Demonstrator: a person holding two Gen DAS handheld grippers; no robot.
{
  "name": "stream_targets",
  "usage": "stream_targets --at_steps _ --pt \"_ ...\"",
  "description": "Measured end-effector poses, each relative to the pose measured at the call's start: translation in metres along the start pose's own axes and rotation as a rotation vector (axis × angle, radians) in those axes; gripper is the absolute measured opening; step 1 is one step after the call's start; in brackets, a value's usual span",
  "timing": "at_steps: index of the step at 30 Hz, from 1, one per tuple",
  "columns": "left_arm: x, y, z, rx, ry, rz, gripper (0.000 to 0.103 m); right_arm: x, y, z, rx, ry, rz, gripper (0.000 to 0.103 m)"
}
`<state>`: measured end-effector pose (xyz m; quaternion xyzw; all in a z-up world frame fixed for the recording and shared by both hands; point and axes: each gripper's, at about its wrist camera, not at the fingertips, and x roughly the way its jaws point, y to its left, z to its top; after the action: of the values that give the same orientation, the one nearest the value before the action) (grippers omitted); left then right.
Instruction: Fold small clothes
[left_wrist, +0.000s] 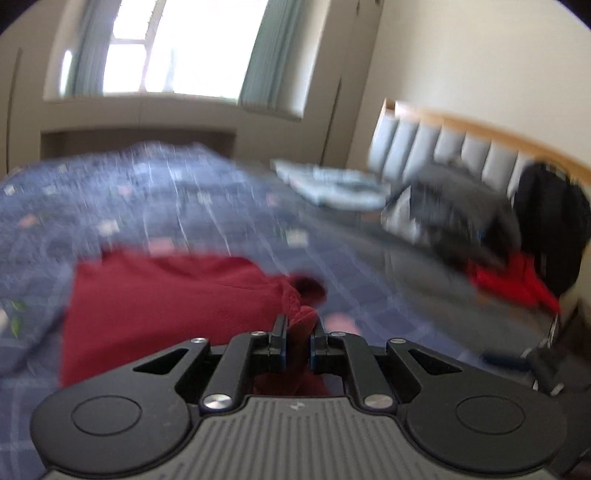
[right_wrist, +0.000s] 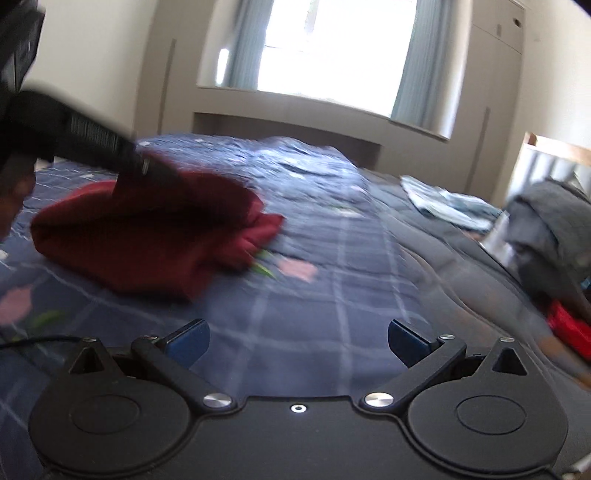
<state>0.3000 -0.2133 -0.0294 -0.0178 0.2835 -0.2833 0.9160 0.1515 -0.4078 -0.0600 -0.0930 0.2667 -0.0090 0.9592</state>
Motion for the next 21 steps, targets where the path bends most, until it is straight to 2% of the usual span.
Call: stream_targets --at_steps 6,14,16,19,21 --pt "0.003 -0.009 -0.027 0.042 0.031 0.043 0.011 -0.015 -0.024 -0.022 0.087 -0.013 -0.011 0.103" --pt "-0.003 -0.022 -0.020 0.107 -0.007 0.051 0.010 -0.018 -0.033 -0.027 0.230 -0.022 -0.046 0.103" --pt "-0.001 -0.027 -0.023 0.140 0.011 0.048 0.010 -0.019 -0.033 -0.027 0.234 -0.027 -0.052 0.103" --pt "0.011 -0.029 -0.036 0.205 0.081 0.067 0.011 -0.020 -0.034 -0.023 0.215 -0.030 -0.056 0.103" --pt "0.011 -0.029 -0.043 0.210 0.074 0.069 0.013 -0.019 -0.035 -0.019 0.199 -0.035 -0.054 0.103"
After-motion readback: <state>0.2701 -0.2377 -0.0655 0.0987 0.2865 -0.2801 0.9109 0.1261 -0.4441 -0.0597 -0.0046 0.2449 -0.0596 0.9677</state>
